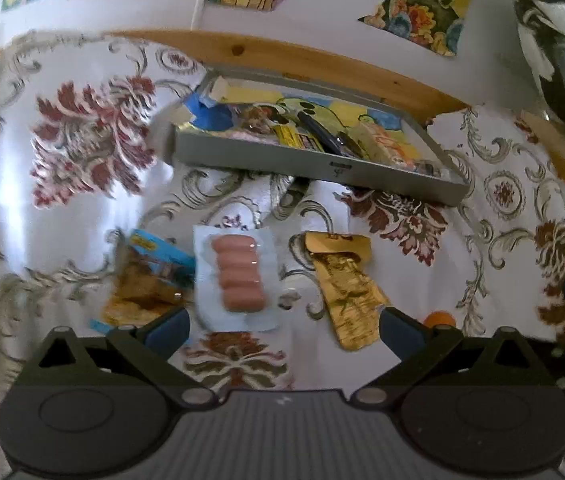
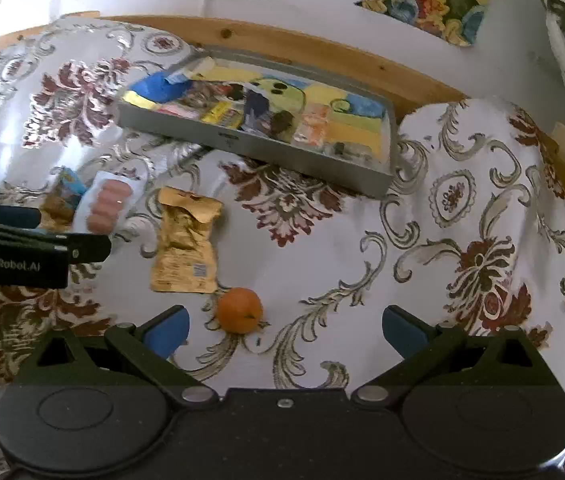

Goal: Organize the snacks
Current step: 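Lower the left tool toward the gold foil bag while the right tool approaches the orange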

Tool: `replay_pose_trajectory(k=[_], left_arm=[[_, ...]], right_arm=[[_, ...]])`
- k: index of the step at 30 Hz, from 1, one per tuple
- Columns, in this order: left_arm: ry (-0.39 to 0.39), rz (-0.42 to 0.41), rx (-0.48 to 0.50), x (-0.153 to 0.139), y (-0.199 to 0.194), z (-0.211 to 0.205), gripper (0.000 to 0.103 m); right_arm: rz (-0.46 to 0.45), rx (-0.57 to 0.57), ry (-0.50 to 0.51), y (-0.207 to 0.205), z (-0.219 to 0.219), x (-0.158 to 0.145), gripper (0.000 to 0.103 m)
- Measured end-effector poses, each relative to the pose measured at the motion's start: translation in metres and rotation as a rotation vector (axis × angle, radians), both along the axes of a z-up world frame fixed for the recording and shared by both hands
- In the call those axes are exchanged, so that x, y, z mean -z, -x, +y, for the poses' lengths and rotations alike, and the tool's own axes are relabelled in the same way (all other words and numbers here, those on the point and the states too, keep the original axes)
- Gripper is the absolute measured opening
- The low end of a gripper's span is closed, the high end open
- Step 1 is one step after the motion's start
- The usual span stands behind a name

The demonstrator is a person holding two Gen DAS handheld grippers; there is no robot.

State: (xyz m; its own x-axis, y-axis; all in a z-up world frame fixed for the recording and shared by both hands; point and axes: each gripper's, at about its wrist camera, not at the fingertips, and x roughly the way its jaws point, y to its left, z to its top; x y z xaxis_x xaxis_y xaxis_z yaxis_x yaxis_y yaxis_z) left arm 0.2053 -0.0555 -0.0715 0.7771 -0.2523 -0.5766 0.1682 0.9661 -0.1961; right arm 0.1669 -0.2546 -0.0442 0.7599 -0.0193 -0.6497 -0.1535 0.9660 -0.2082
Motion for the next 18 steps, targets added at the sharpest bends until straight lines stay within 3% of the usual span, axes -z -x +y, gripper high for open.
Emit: replay_pose_trajectory(k=[8,13,18], left_arm=[[0.12,0.035,0.038,0.013,-0.027,-0.007,0.103],[0.206,0.053,0.09,0.017,-0.038,-0.013,0.102],[0.258,0.081,0.115,0.024,-0.052,-0.021,0.093]], right_arm=[[0.003,-0.062,0.087,-0.009,0.011,0.015,0.101],[0.002,-0.088,0.105,-0.016,0.016,0.022,0.091],[-0.003,-0.103,0.092,-0.021,0.018,0.026,0.082]])
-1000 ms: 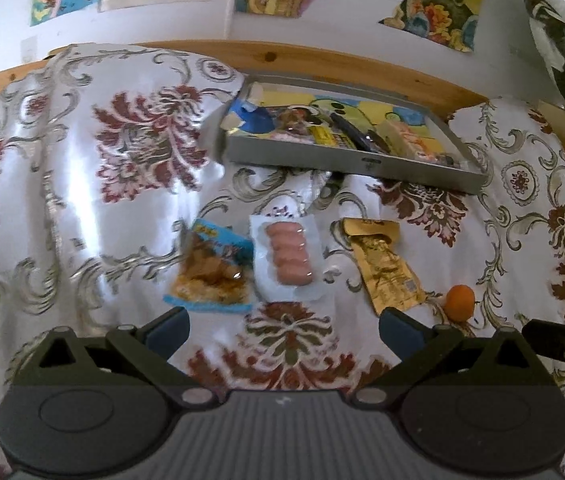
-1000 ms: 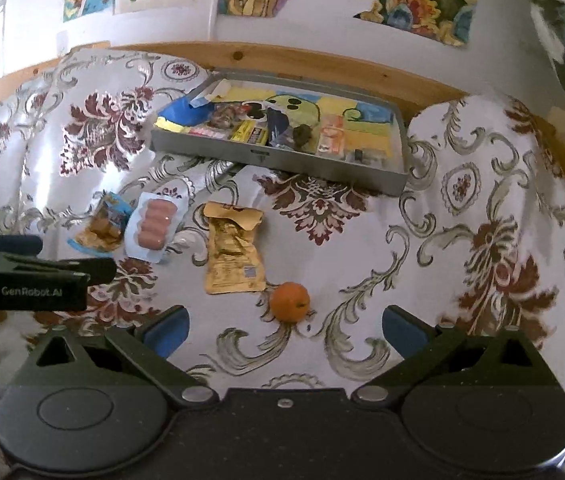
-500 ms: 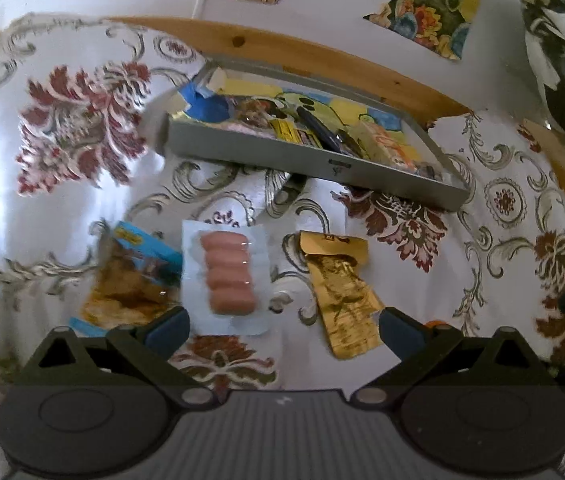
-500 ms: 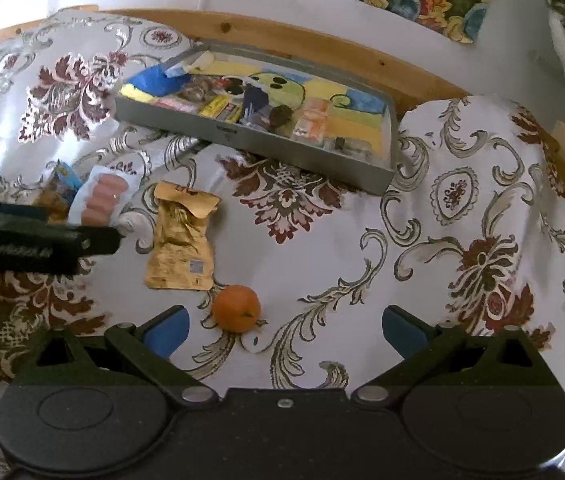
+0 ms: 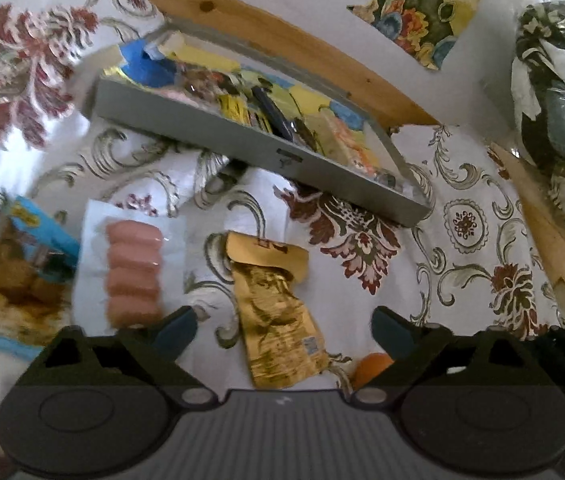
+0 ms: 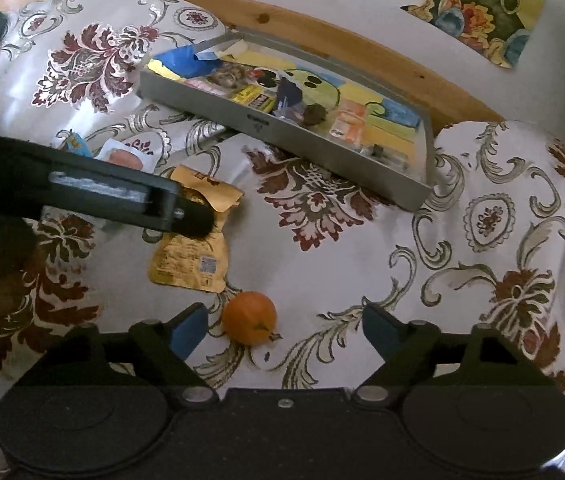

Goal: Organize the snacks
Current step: 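Lower the left tool toward the gold foil bag while the right tool approaches the orange, then close the left tool on the gold foil bag while the right tool grasps the orange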

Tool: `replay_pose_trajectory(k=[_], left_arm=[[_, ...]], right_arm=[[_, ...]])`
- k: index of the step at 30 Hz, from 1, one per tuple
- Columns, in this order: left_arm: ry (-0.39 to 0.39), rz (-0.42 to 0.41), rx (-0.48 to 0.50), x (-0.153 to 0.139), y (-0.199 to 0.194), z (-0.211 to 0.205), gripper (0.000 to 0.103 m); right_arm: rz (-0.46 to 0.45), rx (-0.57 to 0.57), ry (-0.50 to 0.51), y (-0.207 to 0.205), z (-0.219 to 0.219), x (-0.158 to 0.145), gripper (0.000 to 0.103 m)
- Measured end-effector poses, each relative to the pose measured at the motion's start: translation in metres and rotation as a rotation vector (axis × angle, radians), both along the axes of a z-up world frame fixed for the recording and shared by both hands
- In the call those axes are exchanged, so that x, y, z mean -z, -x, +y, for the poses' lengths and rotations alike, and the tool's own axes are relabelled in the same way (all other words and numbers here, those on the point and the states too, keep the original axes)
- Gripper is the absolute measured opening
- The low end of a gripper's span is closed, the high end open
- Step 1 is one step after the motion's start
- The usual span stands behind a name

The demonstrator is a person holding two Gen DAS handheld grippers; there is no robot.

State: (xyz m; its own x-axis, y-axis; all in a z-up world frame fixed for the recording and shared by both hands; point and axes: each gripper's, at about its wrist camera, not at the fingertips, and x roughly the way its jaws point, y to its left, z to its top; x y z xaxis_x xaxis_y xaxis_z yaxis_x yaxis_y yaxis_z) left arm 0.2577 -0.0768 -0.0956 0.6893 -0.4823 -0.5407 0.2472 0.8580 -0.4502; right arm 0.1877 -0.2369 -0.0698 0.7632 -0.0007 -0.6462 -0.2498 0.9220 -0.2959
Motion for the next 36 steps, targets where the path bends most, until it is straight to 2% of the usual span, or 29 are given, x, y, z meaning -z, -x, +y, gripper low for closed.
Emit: replay_pose_trajectory(k=[4,8,12,15,20,29,33,36], left_arm=[[0.031,0.042,0.006,0.008,-0.008,-0.007,0.092],[-0.005,0.066,-0.005,0.011,-0.016,-0.015,0.087],[-0.015,0.096,-0.035,0.012,-0.025,-0.016,0.081],[-0.039,0.107,-0.05,0.013,-0.03,-0.016,0.071],[-0.059,0.101,-0.056,0.016,-0.03,-0.015,0.045],[-0.033,0.102,-0.037,0.017,-0.029,-0.014,0.039],[-0.023,0.101,-0.043,0.017,-0.028,-0.012,0.035],[-0.023,0.099,-0.047,0.016,-0.027,-0.013,0.034]], right_arm=[[0.02,-0.009,0.014,-0.005,0.002,0.006,0.074],[0.045,-0.005,0.022,-0.01,0.003,0.013,0.067],[0.06,-0.014,0.025,-0.015,0.006,0.018,0.056],[0.071,-0.024,0.018,-0.018,0.008,0.021,0.054],[0.084,-0.024,-0.015,-0.023,0.011,0.025,0.052],[0.101,-0.011,-0.068,-0.033,0.01,0.03,0.049],[0.114,-0.009,-0.103,-0.039,0.009,0.03,0.04],[0.129,0.012,-0.131,-0.04,0.008,0.028,0.04]])
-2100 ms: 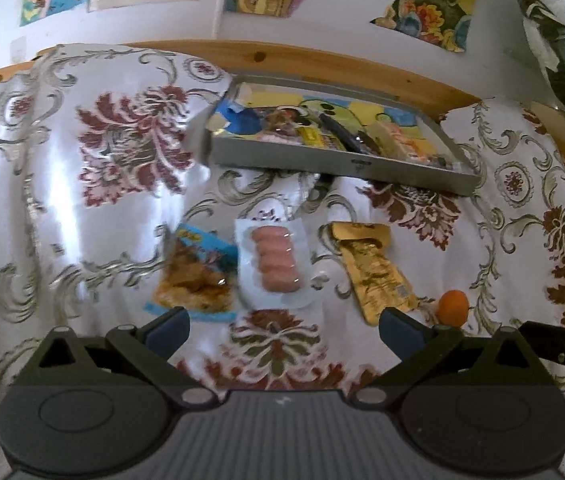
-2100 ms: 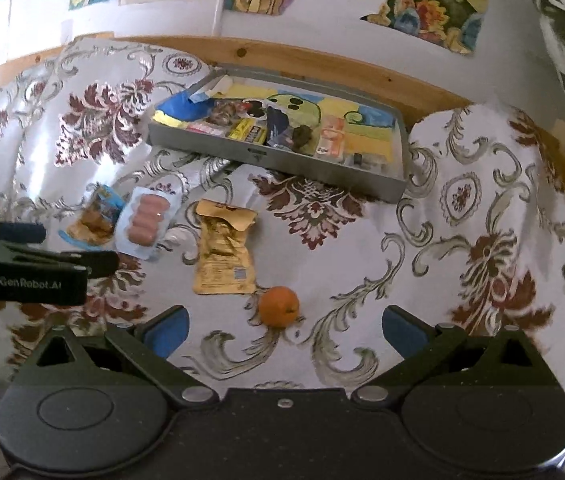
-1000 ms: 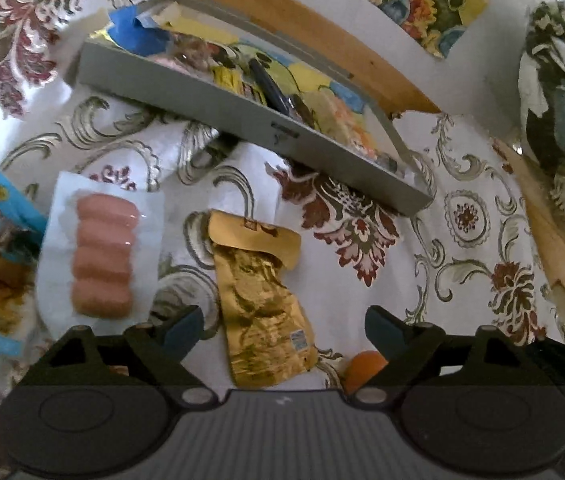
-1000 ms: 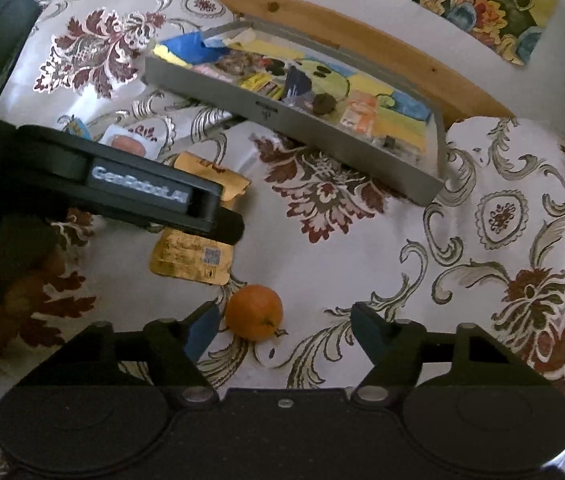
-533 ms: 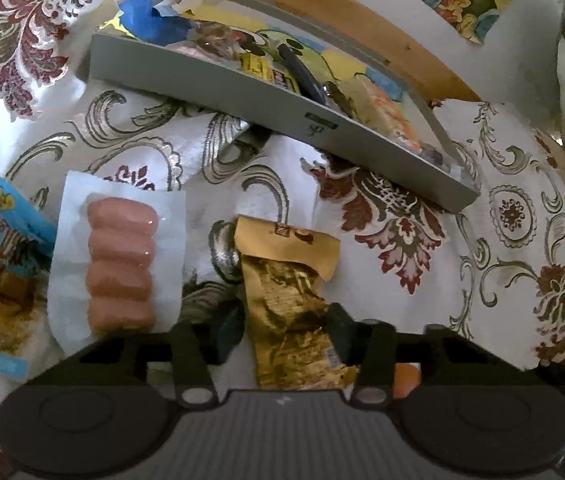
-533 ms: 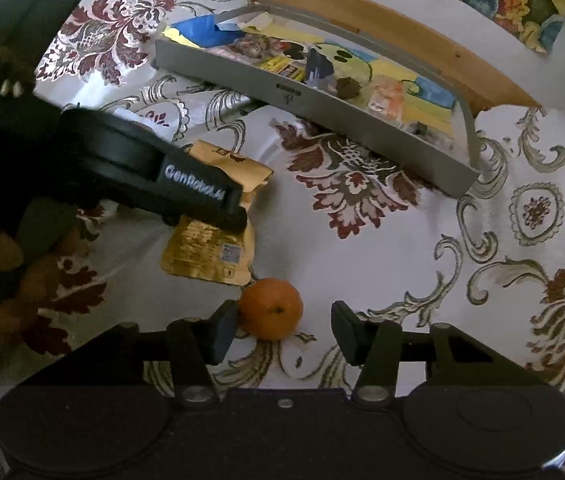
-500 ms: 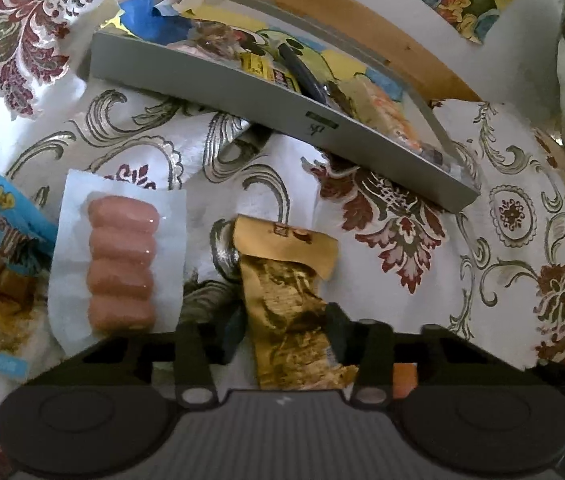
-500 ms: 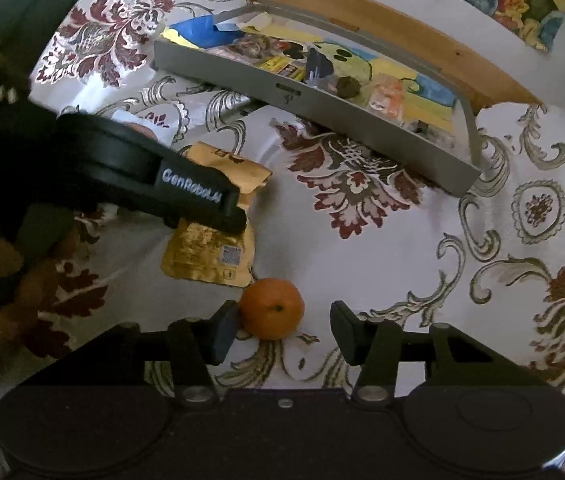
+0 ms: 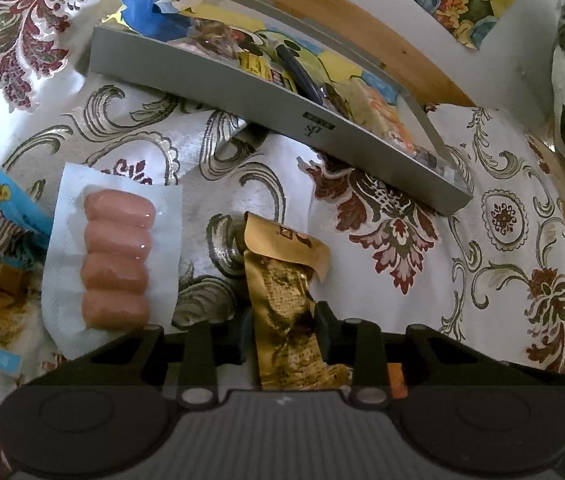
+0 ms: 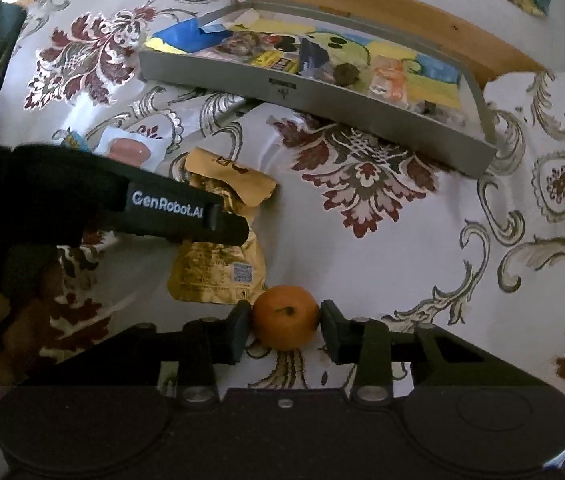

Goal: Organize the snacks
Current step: 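Close the left tool on the gold foil bag while the right tool grasps the orange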

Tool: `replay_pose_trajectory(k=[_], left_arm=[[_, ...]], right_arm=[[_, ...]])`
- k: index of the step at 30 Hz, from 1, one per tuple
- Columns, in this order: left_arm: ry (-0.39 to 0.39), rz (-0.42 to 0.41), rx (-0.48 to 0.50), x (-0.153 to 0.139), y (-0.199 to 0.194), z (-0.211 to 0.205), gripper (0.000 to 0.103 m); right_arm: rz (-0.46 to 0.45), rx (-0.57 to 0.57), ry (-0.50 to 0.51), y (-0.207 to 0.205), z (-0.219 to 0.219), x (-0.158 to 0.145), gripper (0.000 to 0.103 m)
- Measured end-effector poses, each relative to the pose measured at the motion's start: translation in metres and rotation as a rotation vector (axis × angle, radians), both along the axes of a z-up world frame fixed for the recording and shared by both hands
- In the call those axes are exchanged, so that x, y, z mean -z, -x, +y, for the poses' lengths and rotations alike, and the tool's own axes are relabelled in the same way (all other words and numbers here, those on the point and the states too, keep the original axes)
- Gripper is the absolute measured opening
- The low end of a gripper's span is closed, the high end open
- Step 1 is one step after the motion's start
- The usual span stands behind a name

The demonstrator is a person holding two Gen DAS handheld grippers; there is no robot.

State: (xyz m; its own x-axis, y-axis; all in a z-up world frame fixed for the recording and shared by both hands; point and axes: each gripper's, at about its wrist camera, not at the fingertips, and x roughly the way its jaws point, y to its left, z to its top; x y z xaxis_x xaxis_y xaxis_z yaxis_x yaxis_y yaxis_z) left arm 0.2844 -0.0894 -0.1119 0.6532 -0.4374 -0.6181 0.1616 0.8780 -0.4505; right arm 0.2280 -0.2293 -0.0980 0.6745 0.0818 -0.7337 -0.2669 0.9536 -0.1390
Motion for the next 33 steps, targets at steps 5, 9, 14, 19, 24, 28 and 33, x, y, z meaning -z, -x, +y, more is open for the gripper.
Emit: replay_pose_trajectory(k=[5,9,14,19,24,28,33], left_arm=[[0.001,-0.002,-0.009,-0.005,0.003,-0.001,0.03],[0.003,-0.021,-0.01,-0.014,0.008,0.001,0.026],[-0.013,-0.032,-0.004,-0.022,0.017,0.0,0.022],[-0.02,-0.038,-0.004,-0.028,0.03,0.004,0.019],[-0.027,-0.044,-0.016,-0.036,0.044,0.012,0.018],[-0.028,-0.048,-0.02,-0.04,0.052,0.017,0.017],[-0.031,-0.087,-0.016,-0.05,0.063,0.022,0.017]], right_arm=[[0.007,0.026,0.021,0.003,0.001,-0.006,0.039],[-0.041,0.033,0.046,0.01,0.0,-0.016,0.039],[-0.067,0.074,0.018,0.017,-0.007,-0.027,0.039],[-0.08,0.103,0.008,0.024,-0.011,-0.033,0.039],[-0.108,0.1,0.008,0.034,-0.009,-0.038,0.039],[-0.134,0.085,0.01,0.039,-0.005,-0.043,0.039],[-0.185,0.058,0.004,0.046,-0.001,-0.051,0.039]])
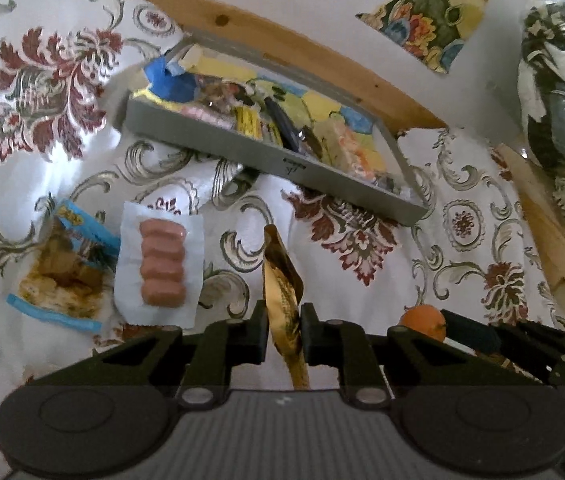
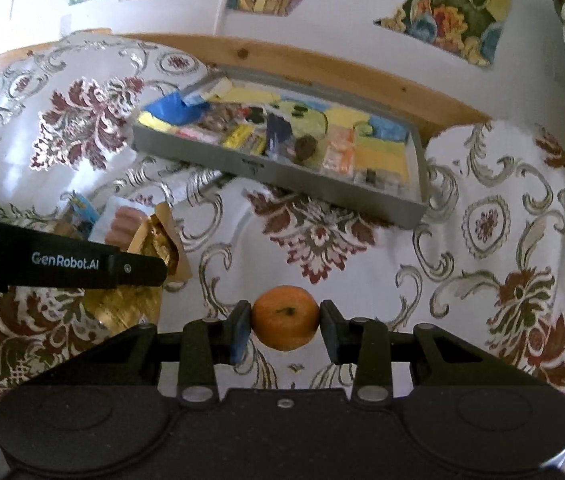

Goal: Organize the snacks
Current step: 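Carry the gold foil bag and orange up over the grey tray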

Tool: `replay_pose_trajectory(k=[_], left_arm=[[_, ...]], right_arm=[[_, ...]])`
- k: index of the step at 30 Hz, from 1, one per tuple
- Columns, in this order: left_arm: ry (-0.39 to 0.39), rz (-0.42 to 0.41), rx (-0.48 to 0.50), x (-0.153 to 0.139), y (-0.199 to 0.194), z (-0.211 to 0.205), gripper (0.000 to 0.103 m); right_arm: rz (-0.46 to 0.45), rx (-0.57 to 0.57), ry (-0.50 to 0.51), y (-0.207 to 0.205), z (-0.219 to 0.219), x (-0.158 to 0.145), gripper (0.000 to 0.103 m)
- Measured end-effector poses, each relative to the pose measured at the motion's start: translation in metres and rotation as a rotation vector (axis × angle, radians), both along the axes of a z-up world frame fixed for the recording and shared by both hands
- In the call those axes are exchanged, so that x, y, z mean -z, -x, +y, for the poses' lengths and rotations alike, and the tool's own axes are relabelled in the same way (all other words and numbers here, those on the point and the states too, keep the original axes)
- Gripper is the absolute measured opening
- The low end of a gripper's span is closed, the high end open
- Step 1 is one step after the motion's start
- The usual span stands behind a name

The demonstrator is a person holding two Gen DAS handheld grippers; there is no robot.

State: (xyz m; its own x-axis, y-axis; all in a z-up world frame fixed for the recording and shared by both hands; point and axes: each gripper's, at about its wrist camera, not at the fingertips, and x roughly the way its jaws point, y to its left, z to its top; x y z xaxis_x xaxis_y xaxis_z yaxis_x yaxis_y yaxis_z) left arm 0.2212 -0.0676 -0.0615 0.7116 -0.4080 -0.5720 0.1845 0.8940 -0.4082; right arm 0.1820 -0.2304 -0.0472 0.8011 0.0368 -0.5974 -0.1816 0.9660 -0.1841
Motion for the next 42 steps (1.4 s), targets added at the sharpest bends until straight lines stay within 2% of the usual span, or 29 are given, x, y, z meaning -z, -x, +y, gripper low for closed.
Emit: replay_pose_trajectory(k=[9,16,20,27,31,35,42], left_arm=[[0.036,-0.059,-0.019,-0.024,0.005,0.008,0.017],[0.047,-0.131,-0.043,-0.052,-0.017,0.013,0.017],[0.025,-0.177,-0.05,-0.065,-0.038,0.012,0.017],[0.008,-0.25,-0.074,-0.082,-0.09,0.011,0.017],[-0.002,-0.265,-0.082,-0.084,-0.116,0.01,0.017],[0.005,-0.253,-0.078,-0.08,-0.139,0.005,0.017],[0.016,-0.214,-0.06,-0.066,-0.168,-0.007,0.017]], right_arm=[[-0.101,-0.013,-0.021,0.007,0.003,-0.015,0.039],[-0.216,0.001,-0.026,-0.003,0.002,-0.022,0.039],[-0.287,-0.019,-0.004,-0.018,0.003,-0.024,0.039],[-0.312,-0.036,-0.042,-0.055,0.003,-0.018,0.039],[-0.34,-0.043,-0.07,-0.081,0.006,-0.02,0.039],[-0.35,-0.036,-0.089,-0.106,0.008,-0.02,0.039],[-0.303,-0.003,-0.107,-0.135,0.004,-0.008,0.039]])
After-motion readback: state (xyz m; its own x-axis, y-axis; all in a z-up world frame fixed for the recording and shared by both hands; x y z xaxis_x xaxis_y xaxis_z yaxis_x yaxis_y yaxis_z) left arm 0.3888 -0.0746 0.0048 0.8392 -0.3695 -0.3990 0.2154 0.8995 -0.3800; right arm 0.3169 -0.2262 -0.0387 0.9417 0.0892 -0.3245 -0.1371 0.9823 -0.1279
